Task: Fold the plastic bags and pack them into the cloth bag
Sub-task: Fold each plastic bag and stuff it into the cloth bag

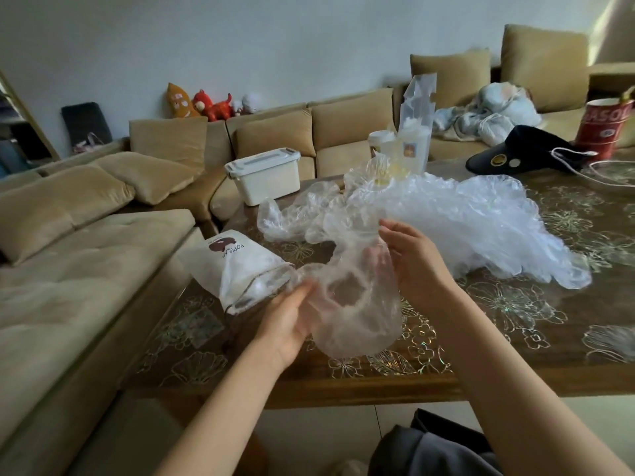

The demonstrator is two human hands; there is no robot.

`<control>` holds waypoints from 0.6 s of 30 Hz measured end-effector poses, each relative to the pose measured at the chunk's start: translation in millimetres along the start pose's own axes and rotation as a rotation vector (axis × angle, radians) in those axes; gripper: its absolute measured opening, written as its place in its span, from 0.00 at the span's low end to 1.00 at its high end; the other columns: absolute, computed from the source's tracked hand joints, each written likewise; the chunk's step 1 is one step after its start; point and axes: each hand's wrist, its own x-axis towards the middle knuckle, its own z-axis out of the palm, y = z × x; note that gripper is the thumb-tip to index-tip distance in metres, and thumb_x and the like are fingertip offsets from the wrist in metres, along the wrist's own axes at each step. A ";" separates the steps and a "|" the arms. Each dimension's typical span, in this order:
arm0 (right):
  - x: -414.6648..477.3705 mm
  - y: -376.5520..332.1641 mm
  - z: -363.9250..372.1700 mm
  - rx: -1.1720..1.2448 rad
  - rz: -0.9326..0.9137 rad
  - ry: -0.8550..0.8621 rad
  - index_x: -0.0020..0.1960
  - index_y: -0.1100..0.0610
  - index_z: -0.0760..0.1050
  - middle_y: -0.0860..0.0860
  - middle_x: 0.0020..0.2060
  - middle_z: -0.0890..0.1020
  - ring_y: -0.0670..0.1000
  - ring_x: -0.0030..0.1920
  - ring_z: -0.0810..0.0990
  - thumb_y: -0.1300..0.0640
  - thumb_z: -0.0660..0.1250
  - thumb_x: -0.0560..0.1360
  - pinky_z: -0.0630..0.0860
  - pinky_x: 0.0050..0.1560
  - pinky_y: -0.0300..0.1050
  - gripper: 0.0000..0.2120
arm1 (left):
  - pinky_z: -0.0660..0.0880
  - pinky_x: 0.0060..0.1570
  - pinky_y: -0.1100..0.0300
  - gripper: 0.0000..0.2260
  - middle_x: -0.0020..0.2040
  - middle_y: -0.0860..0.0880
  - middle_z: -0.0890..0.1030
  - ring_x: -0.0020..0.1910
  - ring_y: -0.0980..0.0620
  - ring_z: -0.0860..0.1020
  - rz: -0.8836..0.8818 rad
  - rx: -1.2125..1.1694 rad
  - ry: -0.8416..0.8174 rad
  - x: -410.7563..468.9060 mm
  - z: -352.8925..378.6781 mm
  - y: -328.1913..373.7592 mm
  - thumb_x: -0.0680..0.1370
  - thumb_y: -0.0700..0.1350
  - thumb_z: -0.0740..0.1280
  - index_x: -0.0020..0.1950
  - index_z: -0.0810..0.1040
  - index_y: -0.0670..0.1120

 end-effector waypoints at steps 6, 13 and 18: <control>-5.3 20.5 -11.5 -0.482 0.147 -0.128 0.50 0.67 0.77 0.60 0.46 0.82 0.55 0.43 0.81 0.62 0.72 0.69 0.80 0.49 0.52 0.13 | 0.80 0.40 0.59 0.04 0.43 0.47 0.84 0.42 0.52 0.82 0.190 0.126 0.060 -9.5 -5.8 22.4 0.74 0.41 0.67 0.47 0.80 0.43; -6.2 0.5 -5.0 -0.571 -0.236 0.043 0.41 0.65 0.75 0.57 0.35 0.78 0.52 0.36 0.78 0.66 0.68 0.73 0.79 0.41 0.47 0.04 | 0.78 0.42 0.62 0.05 0.42 0.51 0.84 0.44 0.56 0.81 0.384 0.349 0.077 -8.8 -30.7 51.8 0.76 0.36 0.65 0.47 0.77 0.45; -13.2 0.6 15.9 -0.998 -0.453 -0.099 0.38 0.62 0.76 0.49 0.31 0.76 0.47 0.32 0.73 0.68 0.65 0.73 0.70 0.34 0.33 0.06 | 0.75 0.40 0.68 0.08 0.45 0.52 0.80 0.49 0.53 0.76 0.503 0.613 0.305 -1.3 -41.8 54.5 0.77 0.36 0.65 0.43 0.77 0.49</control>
